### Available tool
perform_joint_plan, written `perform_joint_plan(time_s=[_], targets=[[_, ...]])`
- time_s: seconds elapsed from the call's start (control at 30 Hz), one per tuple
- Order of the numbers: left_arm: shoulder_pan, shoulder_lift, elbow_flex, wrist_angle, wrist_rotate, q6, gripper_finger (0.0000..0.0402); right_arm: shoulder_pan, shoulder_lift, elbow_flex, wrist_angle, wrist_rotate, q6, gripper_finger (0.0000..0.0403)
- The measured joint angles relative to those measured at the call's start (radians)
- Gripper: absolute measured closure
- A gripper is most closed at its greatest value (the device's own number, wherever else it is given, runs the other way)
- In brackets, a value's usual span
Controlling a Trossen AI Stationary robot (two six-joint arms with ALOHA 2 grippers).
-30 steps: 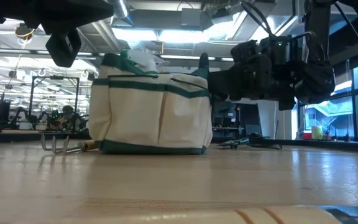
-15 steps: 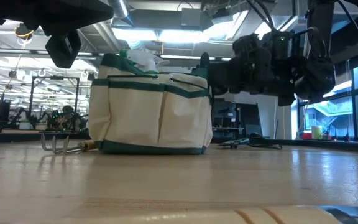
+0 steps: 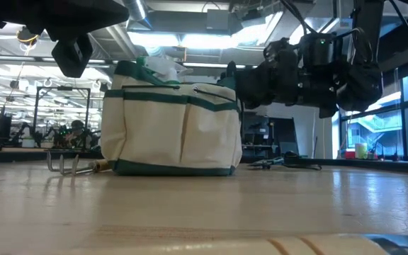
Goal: Pick & Place Garden tools in Gardening bag
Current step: Put the bottom shear scissors into the side pocket of the green gardening bag, then put the shear scissors into the side pocket of the green gardening bag
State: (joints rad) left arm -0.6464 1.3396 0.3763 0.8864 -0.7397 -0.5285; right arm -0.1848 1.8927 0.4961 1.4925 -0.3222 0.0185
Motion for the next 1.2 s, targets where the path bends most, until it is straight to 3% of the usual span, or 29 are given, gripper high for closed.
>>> perform_joint_plan(time_s=[0.2, 0.77, 1.2], targets=[[0.000, 0.000, 0.000, 0.000, 0.001, 0.000, 0.0399, 0.003, 0.000, 0.000, -0.006, -0.050, -0.001, 0.0179], [0.000, 0.000, 0.000, 0.000, 0.008, 0.000, 0.0399, 0.001, -0.002, -0.005, -0.054, -0.071, -0.008, 0.0159], [0.000, 0.000, 0.000, 0.000, 0.008, 0.003, 0.0400, -0.027, -0.254, -0.135, -0.230, -0.073, -0.062, 0.0159]])
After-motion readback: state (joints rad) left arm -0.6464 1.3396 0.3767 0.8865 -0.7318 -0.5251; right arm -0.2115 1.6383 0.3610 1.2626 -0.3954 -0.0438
